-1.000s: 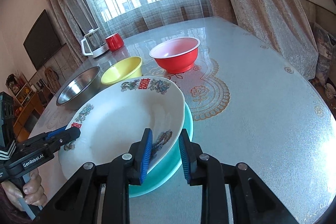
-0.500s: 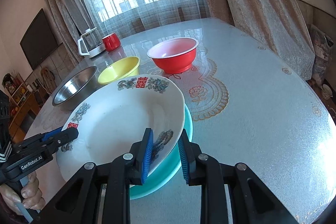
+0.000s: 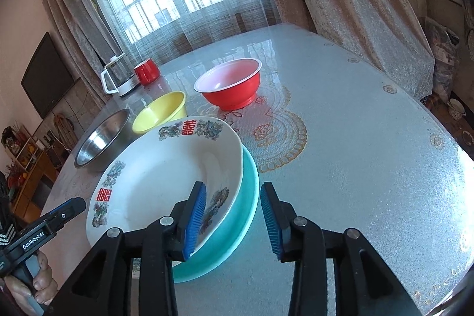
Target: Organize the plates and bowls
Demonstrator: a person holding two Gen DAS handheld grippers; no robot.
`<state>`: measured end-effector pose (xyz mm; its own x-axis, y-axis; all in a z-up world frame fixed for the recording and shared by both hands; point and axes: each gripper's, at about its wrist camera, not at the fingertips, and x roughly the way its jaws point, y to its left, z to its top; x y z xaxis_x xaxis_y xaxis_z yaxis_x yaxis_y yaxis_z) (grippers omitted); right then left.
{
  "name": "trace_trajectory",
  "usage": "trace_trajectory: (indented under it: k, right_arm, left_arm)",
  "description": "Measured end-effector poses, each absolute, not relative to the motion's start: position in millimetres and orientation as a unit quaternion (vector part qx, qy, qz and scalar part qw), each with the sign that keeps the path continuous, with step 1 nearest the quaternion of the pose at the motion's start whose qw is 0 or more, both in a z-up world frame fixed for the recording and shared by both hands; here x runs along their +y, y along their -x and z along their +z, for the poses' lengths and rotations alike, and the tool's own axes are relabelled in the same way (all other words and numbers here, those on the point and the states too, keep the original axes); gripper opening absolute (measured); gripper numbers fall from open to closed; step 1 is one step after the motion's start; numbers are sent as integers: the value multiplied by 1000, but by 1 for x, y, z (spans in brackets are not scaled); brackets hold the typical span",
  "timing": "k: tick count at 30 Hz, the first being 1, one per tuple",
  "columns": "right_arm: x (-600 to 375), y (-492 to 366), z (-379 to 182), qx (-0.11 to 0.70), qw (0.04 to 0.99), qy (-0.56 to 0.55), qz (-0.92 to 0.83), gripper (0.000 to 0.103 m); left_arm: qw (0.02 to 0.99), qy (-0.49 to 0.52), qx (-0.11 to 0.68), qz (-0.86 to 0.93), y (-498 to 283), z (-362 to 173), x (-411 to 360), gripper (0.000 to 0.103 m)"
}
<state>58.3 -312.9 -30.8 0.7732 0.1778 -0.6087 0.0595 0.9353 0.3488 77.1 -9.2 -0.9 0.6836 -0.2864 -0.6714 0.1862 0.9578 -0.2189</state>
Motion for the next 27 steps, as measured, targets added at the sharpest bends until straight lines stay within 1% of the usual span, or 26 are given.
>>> trace_trajectory:
  k: [7,14,19,21,23,27]
  right_arm:
    - [-299,-60,-10,317,932,-167,46,39]
    - [-244,-77,12,320,932,-121,119,40]
    - [-197,-97,18,337,919,-96,181,40]
    - [-179,-109,19,349,909,-99,205,40]
    - [-163,-121,19,361,899,-102,225,40]
    - [-139,-147,15,384,882,-116,249,40]
  left_arm:
    - [915,78,385,-88,-76,-9,22,43]
    - [911,95,400,-38,-79,-18,58,43]
    - [915,108,389,-24,-80,-16,82,43]
    - [919,100,380,-16,-84,-11,88,44]
    - [923,93,373,-3,-89,-7,93,47]
    - [922,111,372,-10,-103,-1,108,48]
